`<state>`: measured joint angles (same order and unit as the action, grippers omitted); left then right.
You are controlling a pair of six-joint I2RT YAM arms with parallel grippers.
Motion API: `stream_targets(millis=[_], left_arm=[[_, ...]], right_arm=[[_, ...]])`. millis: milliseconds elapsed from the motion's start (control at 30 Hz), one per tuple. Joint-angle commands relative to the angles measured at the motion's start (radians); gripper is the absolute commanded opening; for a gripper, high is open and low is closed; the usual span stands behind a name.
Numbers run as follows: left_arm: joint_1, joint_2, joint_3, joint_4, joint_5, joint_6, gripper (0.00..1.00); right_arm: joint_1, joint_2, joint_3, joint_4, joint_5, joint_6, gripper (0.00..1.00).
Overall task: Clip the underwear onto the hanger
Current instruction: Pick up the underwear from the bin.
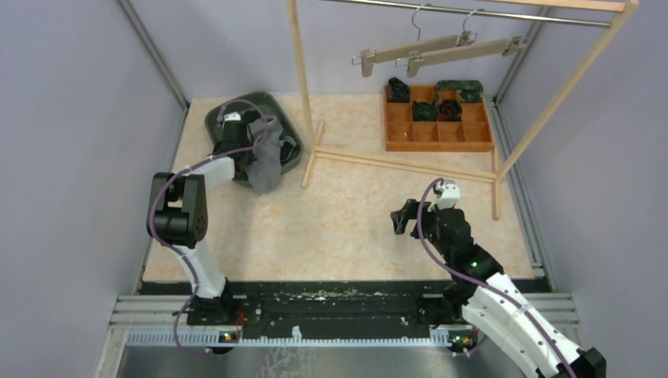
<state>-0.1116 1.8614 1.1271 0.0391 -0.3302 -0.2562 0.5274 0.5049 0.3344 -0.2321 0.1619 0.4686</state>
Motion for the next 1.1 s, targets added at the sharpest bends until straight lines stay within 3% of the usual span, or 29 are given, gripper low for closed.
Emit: stream_targets(millis=[0, 433, 900, 1067], left_arm=[[-0.019, -0.112, -0.01, 0.006, -0.006, 0.0, 0.0], [-0.138, -0.436, -0.007, -0.086, -0.002, 0.003, 0.0], [-0.447, -0.754, 0.062, -0.251, 0.004, -0.04, 0.0], [-0.49, -0.835, 0.078, -0.273, 0.036, -0.051, 0.0]], right_arm=[[0.005, 0.0, 0.003, 0.044, 0.001, 0.006, 0.93], [0.005, 0.018, 0.009, 0.05, 0.002, 0.002, 0.93], [0.005, 0.014, 0.023, 0.029, 0.031, -0.007, 0.93], [0.005, 0.008, 0.019, 0.027, 0.042, -0.007, 0.93]])
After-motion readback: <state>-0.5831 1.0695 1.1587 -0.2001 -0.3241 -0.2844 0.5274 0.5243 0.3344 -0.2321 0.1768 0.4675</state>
